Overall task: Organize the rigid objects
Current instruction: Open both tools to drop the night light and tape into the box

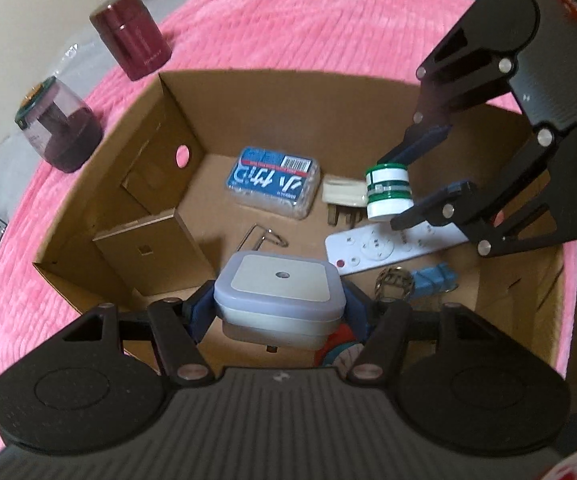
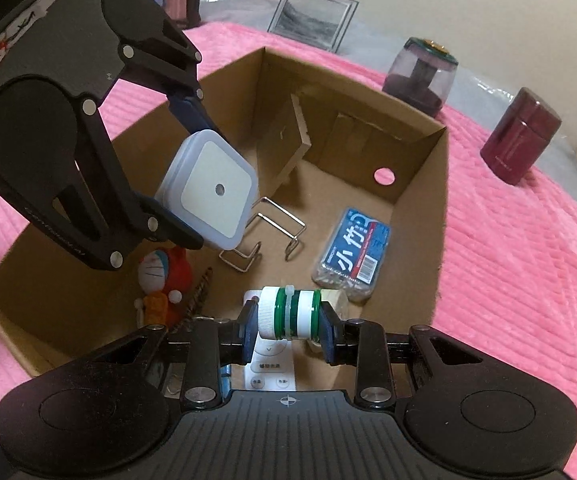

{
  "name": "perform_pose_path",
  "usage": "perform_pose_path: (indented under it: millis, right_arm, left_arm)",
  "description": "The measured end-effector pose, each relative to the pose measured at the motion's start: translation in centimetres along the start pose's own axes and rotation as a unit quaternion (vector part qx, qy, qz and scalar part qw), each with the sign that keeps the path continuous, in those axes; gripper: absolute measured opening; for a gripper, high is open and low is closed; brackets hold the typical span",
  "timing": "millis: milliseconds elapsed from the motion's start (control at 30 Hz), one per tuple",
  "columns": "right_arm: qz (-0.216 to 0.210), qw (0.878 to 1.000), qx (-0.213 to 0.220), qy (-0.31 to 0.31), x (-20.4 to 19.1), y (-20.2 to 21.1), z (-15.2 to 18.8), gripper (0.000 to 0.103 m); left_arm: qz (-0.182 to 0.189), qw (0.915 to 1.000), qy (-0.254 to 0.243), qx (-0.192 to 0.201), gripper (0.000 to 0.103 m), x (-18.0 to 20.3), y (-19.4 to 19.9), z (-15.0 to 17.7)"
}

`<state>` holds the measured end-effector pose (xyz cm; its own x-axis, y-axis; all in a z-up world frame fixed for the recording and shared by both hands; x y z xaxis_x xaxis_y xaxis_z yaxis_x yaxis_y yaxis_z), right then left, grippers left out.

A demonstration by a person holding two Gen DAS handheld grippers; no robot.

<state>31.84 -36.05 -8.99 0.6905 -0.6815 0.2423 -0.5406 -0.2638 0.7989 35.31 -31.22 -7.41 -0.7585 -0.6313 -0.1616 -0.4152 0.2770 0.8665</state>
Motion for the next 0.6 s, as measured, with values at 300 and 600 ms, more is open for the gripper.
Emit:
perform_pose_path:
  millis: [300,600]
  right_arm:
    - [-0.009,1.0,-0.002,0.003,-0.5,-1.0,-0.6,0.028]
    - [-0.019,1.0,0.0,0.001,-1.0,-1.8,-1.0,0.028]
  left_arm:
    - [-0.012,0.9996,-0.012,-0.024,0.062,-0.4,-1.7,0.6]
    - [-0.023,0.9997,0.007,0.008,0.066,-1.6,-0.3,0.2]
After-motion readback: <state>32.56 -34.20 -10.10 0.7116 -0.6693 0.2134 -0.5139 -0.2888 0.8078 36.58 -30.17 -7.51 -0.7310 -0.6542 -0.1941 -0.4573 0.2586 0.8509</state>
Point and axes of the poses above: each gripper's, at about its wrist camera, not at the fingertips, and y roughly against the way its jaws point, x to its right, z to its underside, the point moved 10 cm from there along -y, roughly the way its jaws point, and after that the axes turned 11 degrees about y, right-handed, at the moved point
